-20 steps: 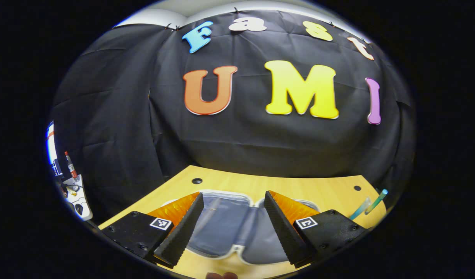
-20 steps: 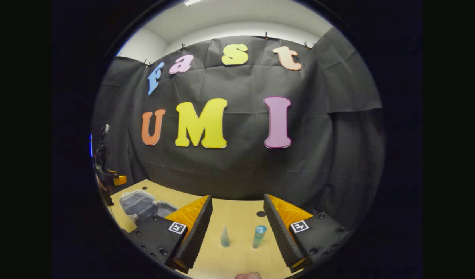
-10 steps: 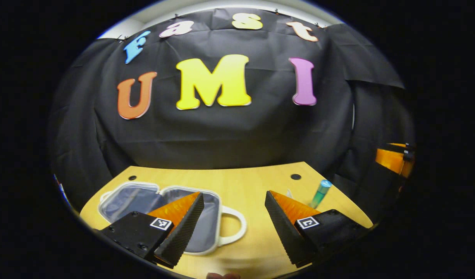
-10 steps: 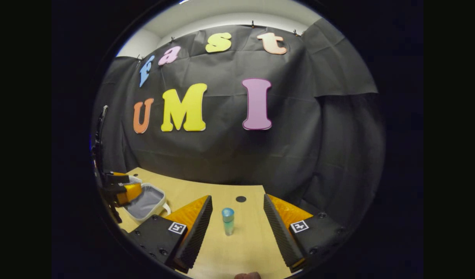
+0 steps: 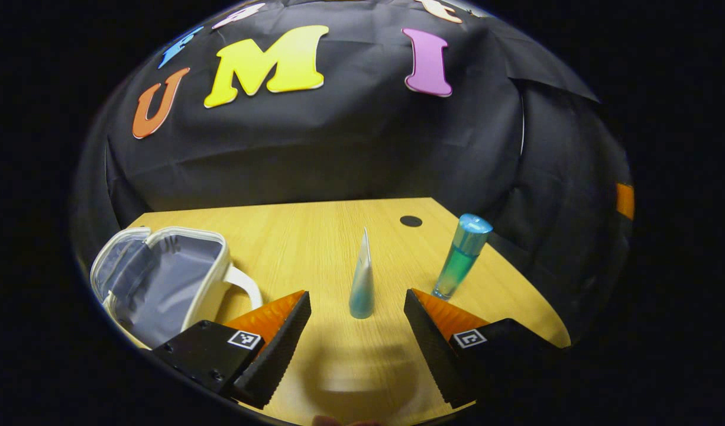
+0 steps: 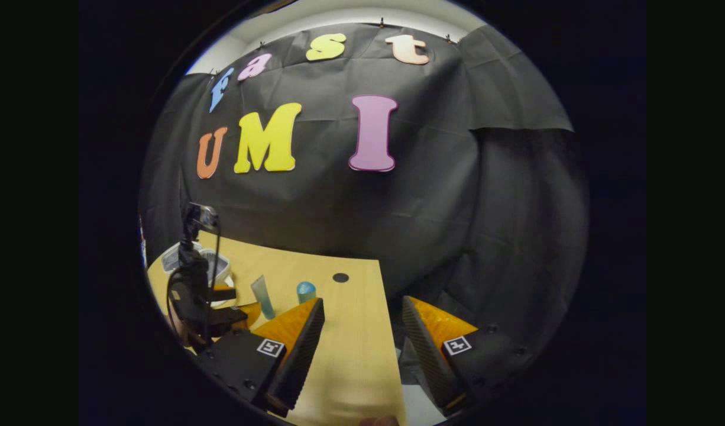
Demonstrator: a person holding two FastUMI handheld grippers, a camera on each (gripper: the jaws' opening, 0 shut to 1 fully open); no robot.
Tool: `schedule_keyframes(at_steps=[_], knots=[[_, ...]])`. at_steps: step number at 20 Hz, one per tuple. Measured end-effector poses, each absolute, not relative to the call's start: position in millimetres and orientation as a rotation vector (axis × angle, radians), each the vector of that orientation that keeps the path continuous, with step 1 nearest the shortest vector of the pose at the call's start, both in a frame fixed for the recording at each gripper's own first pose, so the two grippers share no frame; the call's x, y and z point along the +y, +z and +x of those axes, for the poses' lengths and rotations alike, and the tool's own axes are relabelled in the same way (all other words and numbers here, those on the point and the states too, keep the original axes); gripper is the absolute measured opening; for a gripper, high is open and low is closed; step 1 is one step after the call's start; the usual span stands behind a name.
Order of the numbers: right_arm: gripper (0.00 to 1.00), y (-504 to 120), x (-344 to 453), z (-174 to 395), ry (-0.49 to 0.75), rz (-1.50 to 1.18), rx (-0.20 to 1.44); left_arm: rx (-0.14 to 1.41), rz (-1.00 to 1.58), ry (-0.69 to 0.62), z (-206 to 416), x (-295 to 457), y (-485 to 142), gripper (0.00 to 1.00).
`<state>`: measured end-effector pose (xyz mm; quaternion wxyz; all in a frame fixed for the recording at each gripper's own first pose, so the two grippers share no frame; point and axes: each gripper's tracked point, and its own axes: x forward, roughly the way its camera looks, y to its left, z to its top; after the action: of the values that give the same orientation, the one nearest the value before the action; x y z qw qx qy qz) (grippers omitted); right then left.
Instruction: First open the suitcase, pack the skin care products into it, and then close the suitcase.
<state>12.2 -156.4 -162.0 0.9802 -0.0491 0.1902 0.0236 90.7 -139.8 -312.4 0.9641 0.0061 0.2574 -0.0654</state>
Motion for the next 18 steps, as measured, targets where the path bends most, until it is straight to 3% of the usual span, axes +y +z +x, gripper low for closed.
schedule_keyframes(at_steps=[3, 7, 11, 14, 18], knots=[[0.79, -172, -163, 15, 0.03, -0.074, 0.402, 0.561, 0.004, -0.121, 116, -143, -343, 1.0], [0.77, -186, -168, 21, 0.015, -0.063, 0.425, 0.624, 0.011, -0.109, 126, -139, -368, 0.93], [0.79, -195, -165, 31, 0.015, -0.061, 0.43, 0.652, 0.032, -0.138, 130, -142, -378, 0.69], [0.79, -205, -155, 42, 0.033, -0.064, 0.439, 0.651, 0.054, -0.152, 133, -141, -378, 0.43], [0.78, -231, -136, 54, 0.071, -0.07, 0.467, 0.649, 0.028, -0.181, 123, -141, -356, 0.4]])
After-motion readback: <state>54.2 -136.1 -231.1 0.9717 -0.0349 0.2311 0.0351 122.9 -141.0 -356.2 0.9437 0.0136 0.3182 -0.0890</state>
